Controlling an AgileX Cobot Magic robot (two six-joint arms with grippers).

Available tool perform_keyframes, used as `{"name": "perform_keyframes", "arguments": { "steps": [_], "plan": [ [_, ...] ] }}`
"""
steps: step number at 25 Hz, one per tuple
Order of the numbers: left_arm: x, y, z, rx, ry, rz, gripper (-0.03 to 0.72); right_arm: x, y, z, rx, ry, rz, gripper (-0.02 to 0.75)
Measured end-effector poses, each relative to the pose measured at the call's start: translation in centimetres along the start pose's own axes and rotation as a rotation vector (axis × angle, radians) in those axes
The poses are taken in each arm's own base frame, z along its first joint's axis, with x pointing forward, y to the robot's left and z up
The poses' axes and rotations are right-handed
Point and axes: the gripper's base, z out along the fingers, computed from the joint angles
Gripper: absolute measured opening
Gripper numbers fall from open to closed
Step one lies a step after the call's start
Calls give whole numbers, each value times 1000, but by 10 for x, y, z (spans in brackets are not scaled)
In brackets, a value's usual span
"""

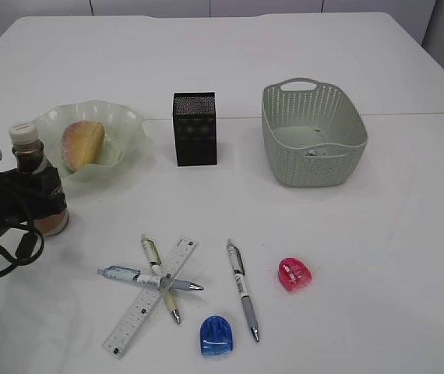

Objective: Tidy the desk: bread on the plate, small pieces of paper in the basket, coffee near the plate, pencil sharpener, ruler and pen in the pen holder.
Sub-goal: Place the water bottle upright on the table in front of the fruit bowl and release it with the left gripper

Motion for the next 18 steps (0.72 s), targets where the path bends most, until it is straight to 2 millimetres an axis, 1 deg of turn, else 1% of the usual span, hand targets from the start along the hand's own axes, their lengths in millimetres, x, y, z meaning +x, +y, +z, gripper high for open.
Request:
{"name": "perform_keyframes", "arguments": {
  "steps": [4, 7, 10, 13, 18],
  "plan": [
    [1, 0, 1, 0, -7, -4, 335, 0, 0, 0, 1, 0, 0, 504],
    [1, 0, 1, 0, -7, -6, 393, 0, 0, 0, 1, 0, 0, 504],
    [1, 0, 1, 0, -7, -8, 470, 0, 0, 0, 1, 0, 0, 503],
    [2, 0, 0, 0, -5, -8, 491, 0, 0, 0, 1, 0, 0, 503],
    [1, 1, -8, -1, 3, -8, 503, 0, 0, 0, 1, 0, 0, 504]
  ]
}}
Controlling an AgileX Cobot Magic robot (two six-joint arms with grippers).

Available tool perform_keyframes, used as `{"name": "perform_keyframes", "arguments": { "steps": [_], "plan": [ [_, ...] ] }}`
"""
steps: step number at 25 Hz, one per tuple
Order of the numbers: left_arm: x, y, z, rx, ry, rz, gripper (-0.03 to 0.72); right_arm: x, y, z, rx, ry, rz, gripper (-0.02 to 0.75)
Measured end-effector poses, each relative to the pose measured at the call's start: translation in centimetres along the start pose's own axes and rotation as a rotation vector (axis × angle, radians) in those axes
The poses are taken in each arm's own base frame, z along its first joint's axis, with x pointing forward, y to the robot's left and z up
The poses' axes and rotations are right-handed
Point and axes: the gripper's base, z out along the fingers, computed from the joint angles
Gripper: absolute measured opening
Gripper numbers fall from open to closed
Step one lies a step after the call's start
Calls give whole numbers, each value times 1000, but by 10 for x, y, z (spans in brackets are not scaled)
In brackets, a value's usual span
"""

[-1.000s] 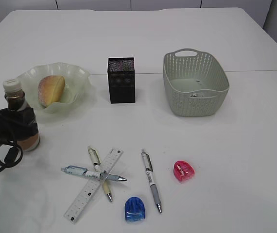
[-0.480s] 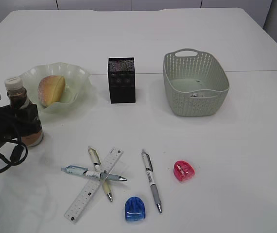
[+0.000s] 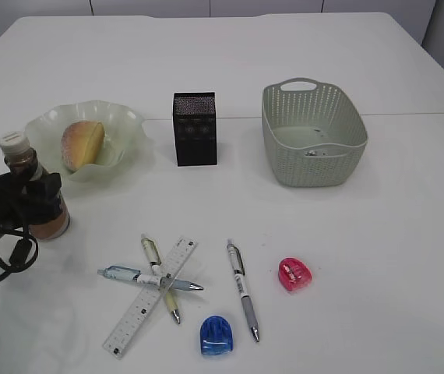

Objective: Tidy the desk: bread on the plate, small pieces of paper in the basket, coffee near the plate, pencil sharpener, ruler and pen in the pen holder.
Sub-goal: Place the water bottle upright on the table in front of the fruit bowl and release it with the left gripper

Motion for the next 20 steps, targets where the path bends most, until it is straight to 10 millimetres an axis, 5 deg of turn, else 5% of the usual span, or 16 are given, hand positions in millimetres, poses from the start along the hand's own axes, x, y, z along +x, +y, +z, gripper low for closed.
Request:
{"name": "perform_keyframes", "arguments": {
  "steps": [20],
  "plan": [
    [-51, -5, -20, 35, -162, -4, 497, 0, 0, 0, 0, 0, 0, 504]
  ]
}}
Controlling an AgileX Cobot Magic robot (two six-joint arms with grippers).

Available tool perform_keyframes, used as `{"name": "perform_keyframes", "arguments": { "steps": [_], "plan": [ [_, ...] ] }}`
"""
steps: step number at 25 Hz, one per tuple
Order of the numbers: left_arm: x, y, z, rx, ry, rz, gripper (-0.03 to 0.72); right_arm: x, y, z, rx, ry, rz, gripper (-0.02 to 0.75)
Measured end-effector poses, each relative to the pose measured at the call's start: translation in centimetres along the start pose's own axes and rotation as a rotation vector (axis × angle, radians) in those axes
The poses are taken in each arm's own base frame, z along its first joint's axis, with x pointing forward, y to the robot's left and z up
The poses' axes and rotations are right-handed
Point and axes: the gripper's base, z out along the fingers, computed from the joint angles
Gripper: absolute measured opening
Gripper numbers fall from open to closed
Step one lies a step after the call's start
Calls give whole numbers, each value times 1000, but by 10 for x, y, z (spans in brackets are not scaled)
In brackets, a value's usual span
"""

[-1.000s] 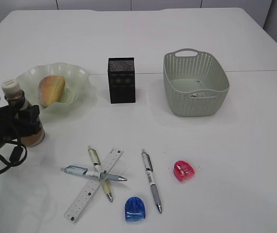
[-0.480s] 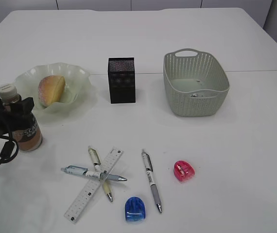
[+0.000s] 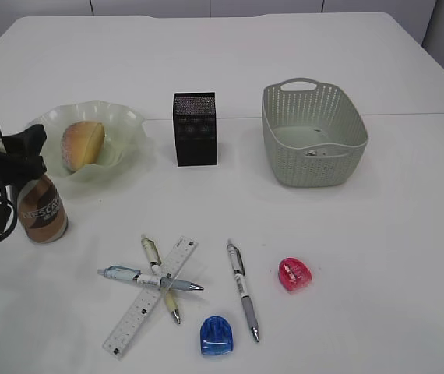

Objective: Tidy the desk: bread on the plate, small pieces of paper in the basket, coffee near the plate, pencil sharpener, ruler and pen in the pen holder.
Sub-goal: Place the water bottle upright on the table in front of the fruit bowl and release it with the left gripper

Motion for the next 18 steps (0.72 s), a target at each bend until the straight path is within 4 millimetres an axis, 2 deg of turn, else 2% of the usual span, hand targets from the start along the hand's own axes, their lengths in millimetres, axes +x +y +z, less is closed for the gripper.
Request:
{"name": "perform_keyframes", "arguments": {
  "steps": [10, 18],
  "plan": [
    [-40, -5, -11, 38, -134, 4, 497, 0, 0, 0, 1, 2, 0, 504],
    [-66, -10, -31, 73, -23, 34, 497, 0, 0, 0, 1, 2, 0, 504]
  ]
}}
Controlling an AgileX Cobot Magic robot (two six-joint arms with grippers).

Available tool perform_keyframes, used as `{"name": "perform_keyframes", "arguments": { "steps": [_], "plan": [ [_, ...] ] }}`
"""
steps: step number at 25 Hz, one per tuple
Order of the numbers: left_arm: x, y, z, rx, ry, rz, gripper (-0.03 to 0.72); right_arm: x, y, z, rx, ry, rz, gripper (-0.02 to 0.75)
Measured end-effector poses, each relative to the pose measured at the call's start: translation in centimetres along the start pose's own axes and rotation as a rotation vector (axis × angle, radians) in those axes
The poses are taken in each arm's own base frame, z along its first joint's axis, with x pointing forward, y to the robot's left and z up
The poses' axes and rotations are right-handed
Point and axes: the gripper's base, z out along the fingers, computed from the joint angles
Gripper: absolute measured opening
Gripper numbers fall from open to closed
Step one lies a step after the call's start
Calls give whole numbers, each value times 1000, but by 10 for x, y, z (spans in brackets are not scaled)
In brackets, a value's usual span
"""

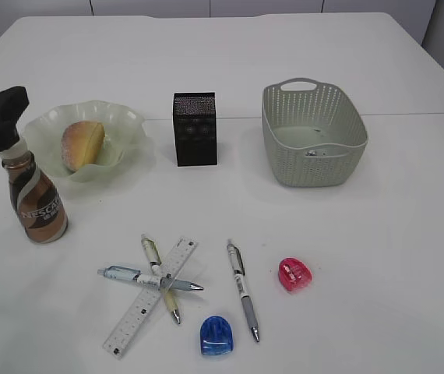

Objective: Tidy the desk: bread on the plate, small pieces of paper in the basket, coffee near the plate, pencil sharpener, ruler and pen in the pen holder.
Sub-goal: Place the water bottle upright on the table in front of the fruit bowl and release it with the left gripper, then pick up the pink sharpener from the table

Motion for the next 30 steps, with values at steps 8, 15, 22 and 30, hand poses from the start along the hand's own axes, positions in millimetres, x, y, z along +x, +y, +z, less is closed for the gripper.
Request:
{"name": "perform_keyframes", "arguments": {
  "steps": [8, 15, 22, 30],
  "plan": [
    [-41, -2, -26, -17, 263, 4, 497, 0, -1, 0, 6, -1, -2, 504],
    [-74, -3, -51, -42, 631, 3, 497, -1, 1, 2, -7, 8, 2, 504],
    [-93, -4, -74, -59, 967, -15, 497, -10, 8, 27, -67, 100, 33, 504],
    [-100, -4, -92, -120, 1155, -82, 497, -23, 20, 75, -153, 266, 84, 505]
  ]
}}
